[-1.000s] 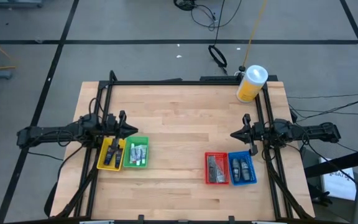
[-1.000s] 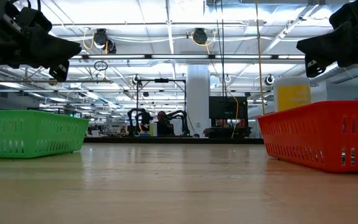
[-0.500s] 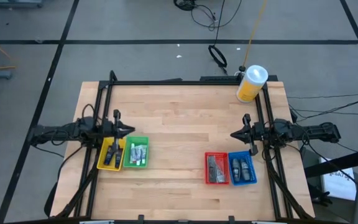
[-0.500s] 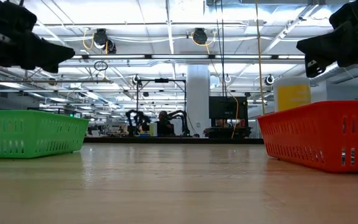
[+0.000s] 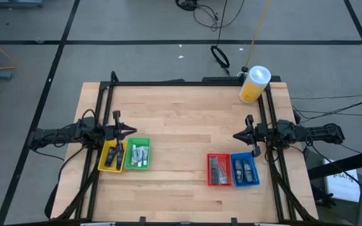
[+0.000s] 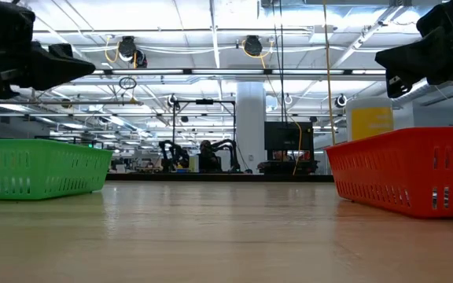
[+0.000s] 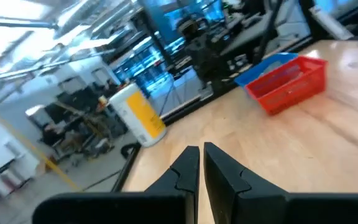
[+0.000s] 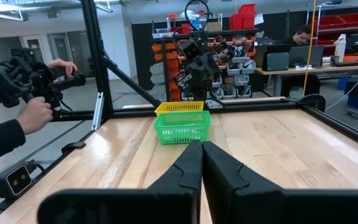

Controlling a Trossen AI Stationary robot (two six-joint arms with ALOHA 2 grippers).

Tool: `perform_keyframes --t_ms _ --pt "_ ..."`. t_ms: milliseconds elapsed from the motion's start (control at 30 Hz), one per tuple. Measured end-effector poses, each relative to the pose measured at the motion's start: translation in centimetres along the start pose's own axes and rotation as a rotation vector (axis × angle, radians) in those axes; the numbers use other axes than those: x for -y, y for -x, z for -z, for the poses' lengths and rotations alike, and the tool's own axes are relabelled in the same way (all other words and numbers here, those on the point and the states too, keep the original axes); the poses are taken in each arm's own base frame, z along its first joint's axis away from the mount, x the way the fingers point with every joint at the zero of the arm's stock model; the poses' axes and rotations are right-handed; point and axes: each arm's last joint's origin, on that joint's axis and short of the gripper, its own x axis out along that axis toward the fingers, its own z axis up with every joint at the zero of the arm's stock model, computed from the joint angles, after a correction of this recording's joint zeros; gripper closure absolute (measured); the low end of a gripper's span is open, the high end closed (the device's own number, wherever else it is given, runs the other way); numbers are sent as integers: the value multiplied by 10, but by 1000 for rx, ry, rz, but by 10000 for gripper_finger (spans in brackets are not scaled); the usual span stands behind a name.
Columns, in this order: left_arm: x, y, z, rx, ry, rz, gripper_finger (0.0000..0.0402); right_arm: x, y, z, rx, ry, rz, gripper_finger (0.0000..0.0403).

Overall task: Pick & Place Travel size toiletries
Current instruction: Return to Home Position

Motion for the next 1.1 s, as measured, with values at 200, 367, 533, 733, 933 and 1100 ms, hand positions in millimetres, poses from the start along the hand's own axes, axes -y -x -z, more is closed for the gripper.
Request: perform_keyframes --t_ms 200,367,533,733,933,1100 --pt "-3 0 2 -21 341 -46 376 0 0 0 0 0 0 399" --pt "-4 0 4 -31 495 -81 376 0 0 0 0 0 0 399" --pt "-4 0 3 -31 457 -79 376 0 0 0 0 0 0 399" --pt "-4 -1 3 -39 362 -70 376 0 0 0 0 0 0 399" --pt "-4 -1 3 -32 362 -73 376 0 0 0 0 0 0 399" --pt "-4 0 3 -21 598 -59 376 0 0 0 0 0 0 399"
